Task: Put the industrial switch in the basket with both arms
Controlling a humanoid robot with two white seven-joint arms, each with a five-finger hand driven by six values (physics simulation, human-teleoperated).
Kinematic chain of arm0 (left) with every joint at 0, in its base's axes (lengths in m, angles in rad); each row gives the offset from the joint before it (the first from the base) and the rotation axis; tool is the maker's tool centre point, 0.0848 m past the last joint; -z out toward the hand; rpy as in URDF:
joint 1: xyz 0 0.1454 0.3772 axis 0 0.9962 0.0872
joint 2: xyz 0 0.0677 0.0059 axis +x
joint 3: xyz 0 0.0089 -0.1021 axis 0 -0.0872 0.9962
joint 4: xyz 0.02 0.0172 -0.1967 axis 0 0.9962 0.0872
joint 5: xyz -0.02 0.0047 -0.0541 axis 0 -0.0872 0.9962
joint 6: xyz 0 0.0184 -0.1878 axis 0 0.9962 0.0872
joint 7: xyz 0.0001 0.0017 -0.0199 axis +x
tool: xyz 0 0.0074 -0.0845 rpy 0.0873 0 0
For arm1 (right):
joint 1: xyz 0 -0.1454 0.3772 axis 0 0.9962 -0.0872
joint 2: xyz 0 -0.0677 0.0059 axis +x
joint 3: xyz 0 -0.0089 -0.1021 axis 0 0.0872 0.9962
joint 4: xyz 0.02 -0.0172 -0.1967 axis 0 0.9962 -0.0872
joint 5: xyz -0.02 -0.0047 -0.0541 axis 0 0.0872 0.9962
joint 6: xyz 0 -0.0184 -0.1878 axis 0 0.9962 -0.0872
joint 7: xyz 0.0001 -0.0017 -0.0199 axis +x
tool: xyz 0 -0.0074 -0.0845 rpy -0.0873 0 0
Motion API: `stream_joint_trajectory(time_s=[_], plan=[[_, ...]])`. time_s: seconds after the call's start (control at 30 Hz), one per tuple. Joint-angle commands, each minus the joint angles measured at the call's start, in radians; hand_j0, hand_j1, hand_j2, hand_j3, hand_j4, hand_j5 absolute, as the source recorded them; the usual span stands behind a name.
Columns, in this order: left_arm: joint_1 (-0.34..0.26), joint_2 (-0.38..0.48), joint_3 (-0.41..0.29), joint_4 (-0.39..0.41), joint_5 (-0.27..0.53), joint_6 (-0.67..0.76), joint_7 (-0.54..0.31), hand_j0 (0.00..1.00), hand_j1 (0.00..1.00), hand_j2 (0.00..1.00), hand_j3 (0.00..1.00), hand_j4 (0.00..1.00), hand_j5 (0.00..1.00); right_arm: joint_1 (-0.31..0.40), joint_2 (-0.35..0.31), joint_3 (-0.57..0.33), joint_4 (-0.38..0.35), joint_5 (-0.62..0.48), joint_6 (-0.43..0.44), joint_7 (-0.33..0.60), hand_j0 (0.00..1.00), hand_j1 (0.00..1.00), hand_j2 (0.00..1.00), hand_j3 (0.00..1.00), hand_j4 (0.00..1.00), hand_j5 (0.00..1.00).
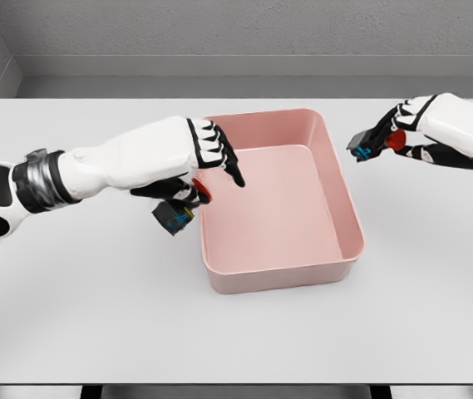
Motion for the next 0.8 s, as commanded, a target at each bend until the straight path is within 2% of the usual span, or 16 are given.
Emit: stream_joint_trajectory(time_s=[0.0, 0.1, 0.13, 0.17, 0.2, 0.23, 0.37, 0.43, 0.5, 0.57, 0.6, 0.7, 0.77], plan=[[-0.006, -0.055, -0.047, 0.0, 0.006, 0.002, -0.013, 0.56, 0.56, 0.56, 0.56, 0.56, 0.56, 0.0, 0.018, -0.002, 0.0, -0.008, 0.001, 0.014, 0.49, 0.49, 0.49, 0.49, 0.49, 0.49], [-0.055, -0.11, -0.081, 0.0, 0.006, 0.002, -0.036, 0.56, 0.56, 0.56, 0.56, 0.56, 0.56, -0.002, 0.018, -0.002, 0.0, -0.008, 0.001, 0.014, 0.49, 0.49, 0.49, 0.49, 0.49, 0.49], [-0.058, -0.11, -0.081, 0.001, 0.004, 0.002, -0.036, 0.62, 0.62, 0.62, 0.62, 0.62, 0.62, -0.003, 0.018, -0.002, 0.0, -0.008, 0.001, 0.014, 0.49, 0.49, 0.49, 0.49, 0.49, 0.49], [-0.06, -0.11, -0.081, 0.001, 0.004, 0.002, -0.036, 0.73, 0.73, 0.73, 0.73, 0.73, 0.73, -0.002, 0.02, -0.002, 0.0, -0.008, 0.001, 0.014, 0.49, 0.49, 0.49, 0.49, 0.49, 0.49], [-0.058, -0.104, -0.079, 0.001, 0.009, 0.002, -0.035, 0.93, 0.93, 0.93, 0.93, 0.93, 0.93, -0.002, 0.02, -0.002, 0.0, -0.008, 0.001, 0.014, 0.49, 0.49, 0.49, 0.49, 0.49, 0.49], [-0.058, -0.1, -0.074, 0.004, 0.01, 0.002, -0.033, 1.0, 1.0, 1.0, 1.0, 1.0, 1.0, -0.002, 0.02, -0.002, 0.0, -0.008, 0.001, 0.014, 0.49, 0.49, 0.49, 0.49, 0.49, 0.49], [-0.071, -0.1, -0.065, 0.009, 0.013, 0.002, -0.033, 1.0, 1.0, 1.0, 1.0, 1.0, 1.0, -0.008, 0.02, -0.003, 0.0, -0.008, 0.001, 0.014, 0.49, 0.49, 0.49, 0.49, 0.49, 0.49], [-0.071, -0.097, -0.038, 0.015, 0.013, 0.002, -0.033, 1.0, 1.0, 1.0, 1.0, 1.0, 1.0, -0.014, 0.032, -0.002, 0.0, -0.007, 0.001, 0.014, 0.49, 0.49, 0.49, 0.49, 0.49, 0.49], [-0.068, -0.045, 0.007, 0.015, 0.021, 0.002, -0.032, 1.0, 1.0, 1.0, 1.0, 1.0, 1.0, -0.015, 0.048, 0.0, 0.0, -0.004, 0.001, 0.022, 0.49, 0.49, 0.49, 0.49, 0.49, 0.49], [-0.049, 0.037, 0.037, 0.015, 0.064, 0.002, -0.03, 1.0, 1.0, 1.0, 1.0, 1.0, 1.0, -0.02, 0.06, 0.0, 0.001, -0.002, 0.001, 0.045, 0.49, 0.49, 0.49, 0.49, 0.49, 0.49], [-0.035, 0.071, 0.054, 0.023, 0.079, 0.002, -0.03, 1.0, 1.0, 1.0, 1.0, 1.0, 1.0, -0.021, 0.065, 0.0, 0.0, -0.002, 0.001, 0.052, 0.49, 0.49, 0.49, 0.49, 0.49, 0.49], [0.087, 0.183, 0.169, 0.027, 0.125, 0.002, -0.029, 1.0, 1.0, 1.0, 1.0, 1.0, 1.0, -0.038, 0.094, 0.002, 0.0, 0.001, 0.001, 0.057, 0.49, 0.49, 0.49, 0.49, 0.49, 0.49], [0.158, 0.233, 0.225, 0.059, 0.158, 0.002, -0.029, 1.0, 1.0, 1.0, 1.0, 1.0, 1.0, -0.048, 0.146, 0.002, 0.0, 0.001, 0.001, 0.108, 0.49, 0.49, 0.49, 0.49, 0.49, 0.49]])
